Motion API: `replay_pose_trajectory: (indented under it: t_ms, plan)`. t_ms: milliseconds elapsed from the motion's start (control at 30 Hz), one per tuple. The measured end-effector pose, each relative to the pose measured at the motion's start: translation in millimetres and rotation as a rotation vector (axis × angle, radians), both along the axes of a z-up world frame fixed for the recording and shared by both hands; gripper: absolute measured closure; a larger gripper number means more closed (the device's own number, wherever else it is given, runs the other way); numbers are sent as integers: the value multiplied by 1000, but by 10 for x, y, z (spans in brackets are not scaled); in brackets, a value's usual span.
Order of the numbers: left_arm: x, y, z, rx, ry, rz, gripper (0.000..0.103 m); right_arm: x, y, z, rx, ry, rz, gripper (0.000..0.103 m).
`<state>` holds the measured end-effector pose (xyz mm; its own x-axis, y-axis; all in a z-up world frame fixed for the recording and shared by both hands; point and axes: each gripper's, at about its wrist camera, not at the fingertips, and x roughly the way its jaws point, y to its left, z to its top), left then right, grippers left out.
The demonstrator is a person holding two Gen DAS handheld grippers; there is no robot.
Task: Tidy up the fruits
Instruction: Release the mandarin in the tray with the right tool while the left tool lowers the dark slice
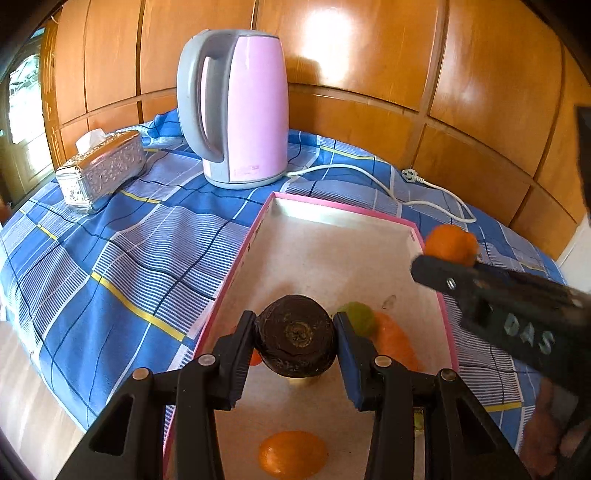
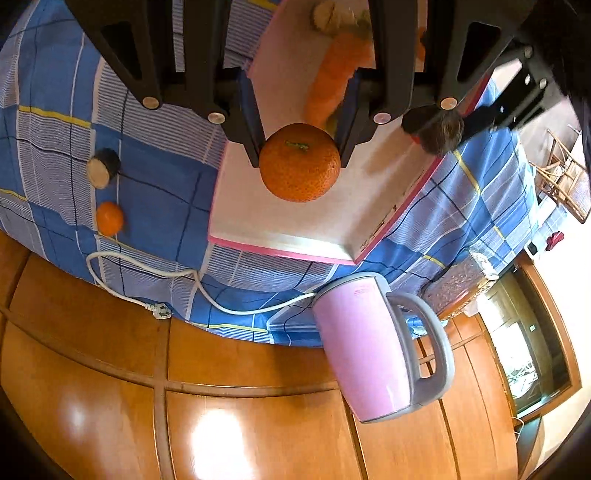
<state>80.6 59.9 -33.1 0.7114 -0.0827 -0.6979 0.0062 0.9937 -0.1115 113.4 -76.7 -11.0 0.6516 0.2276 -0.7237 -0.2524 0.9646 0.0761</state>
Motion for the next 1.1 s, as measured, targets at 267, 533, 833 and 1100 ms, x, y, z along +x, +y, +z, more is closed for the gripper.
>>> replay_pose_trajectory:
  t_ms: [267, 533, 833, 1100]
  plan:
    - [21, 8, -26, -1, 9, 22, 60, 127, 24, 2, 7, 5, -14, 64]
    - [20, 4, -11, 2, 9, 25, 60, 145, 87, -14, 34, 19, 8, 61]
    - [-6, 19, 33, -5, -5, 28, 53, 59, 101, 0, 44, 14, 16, 53]
    - [-71, -7, 49, -16, -6, 34, 52, -77, 61, -20, 49, 18, -3, 53]
